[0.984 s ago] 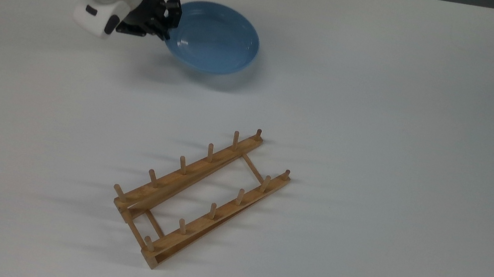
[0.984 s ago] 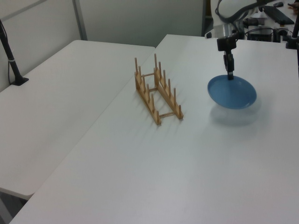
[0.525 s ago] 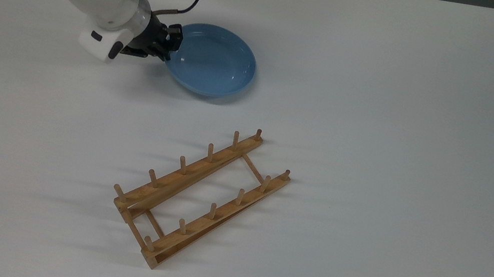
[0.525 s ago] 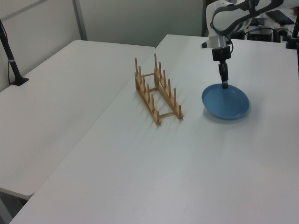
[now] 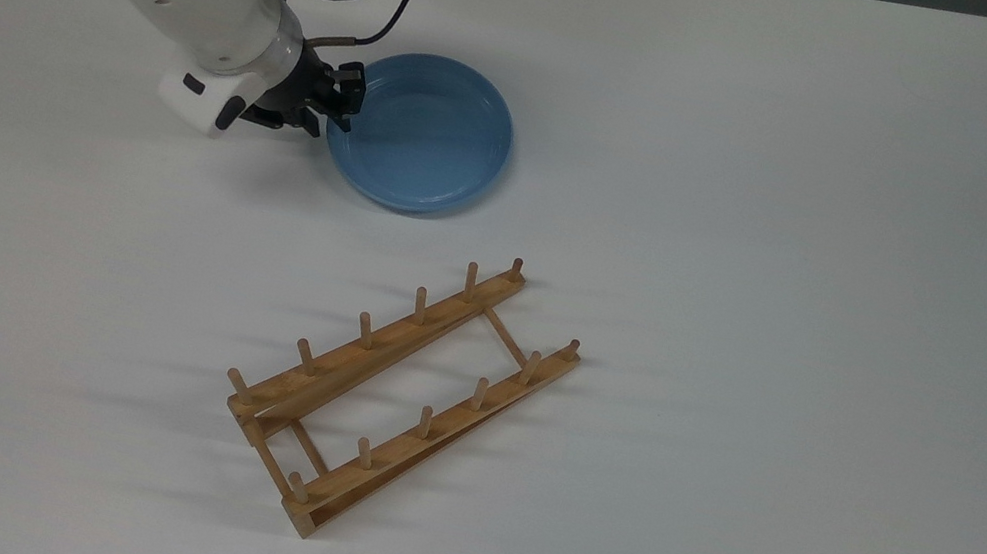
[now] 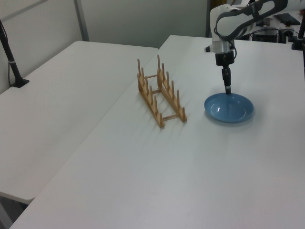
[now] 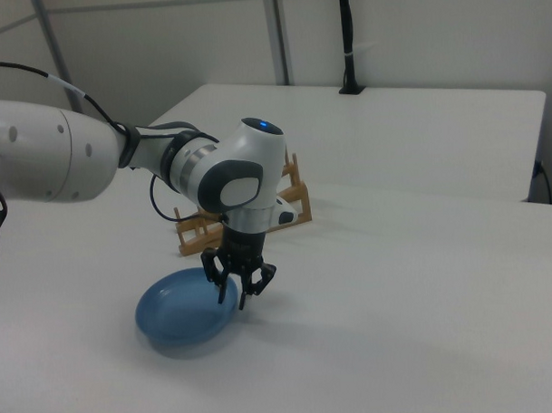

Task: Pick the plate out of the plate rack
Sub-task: 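Lower the held plate flat onto the table beside the rack, then open the gripper and raise it away from the plate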

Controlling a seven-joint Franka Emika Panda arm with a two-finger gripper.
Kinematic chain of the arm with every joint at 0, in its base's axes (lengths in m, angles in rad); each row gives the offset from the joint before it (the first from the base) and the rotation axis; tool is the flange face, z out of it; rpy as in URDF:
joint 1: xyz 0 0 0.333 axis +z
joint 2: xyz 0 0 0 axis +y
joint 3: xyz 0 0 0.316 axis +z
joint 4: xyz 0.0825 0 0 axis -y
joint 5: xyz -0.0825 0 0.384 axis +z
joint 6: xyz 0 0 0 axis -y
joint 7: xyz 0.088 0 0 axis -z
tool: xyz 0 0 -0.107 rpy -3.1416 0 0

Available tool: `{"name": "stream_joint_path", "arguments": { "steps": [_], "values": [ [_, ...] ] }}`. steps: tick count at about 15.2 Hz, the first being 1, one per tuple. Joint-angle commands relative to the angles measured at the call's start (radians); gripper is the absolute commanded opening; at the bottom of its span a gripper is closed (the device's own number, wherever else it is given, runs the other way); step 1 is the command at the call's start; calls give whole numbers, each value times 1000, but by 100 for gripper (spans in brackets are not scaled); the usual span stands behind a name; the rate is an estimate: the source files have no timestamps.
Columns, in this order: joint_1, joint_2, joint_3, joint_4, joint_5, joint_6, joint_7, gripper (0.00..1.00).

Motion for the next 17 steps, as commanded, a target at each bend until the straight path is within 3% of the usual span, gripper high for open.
{"name": "stream_joint_path", "arguments": {
  "steps": [1,3,10,14,17],
  "values": [
    [9,-39,-5,-17,19,20,31,100],
    [7,-82,-5,-3,21,11,75,100],
    [32,-283,-1,74,10,-71,500,100],
    [39,-352,-2,163,10,-231,626,100],
    [108,-385,-16,183,7,-276,681,100]
  ]
}}
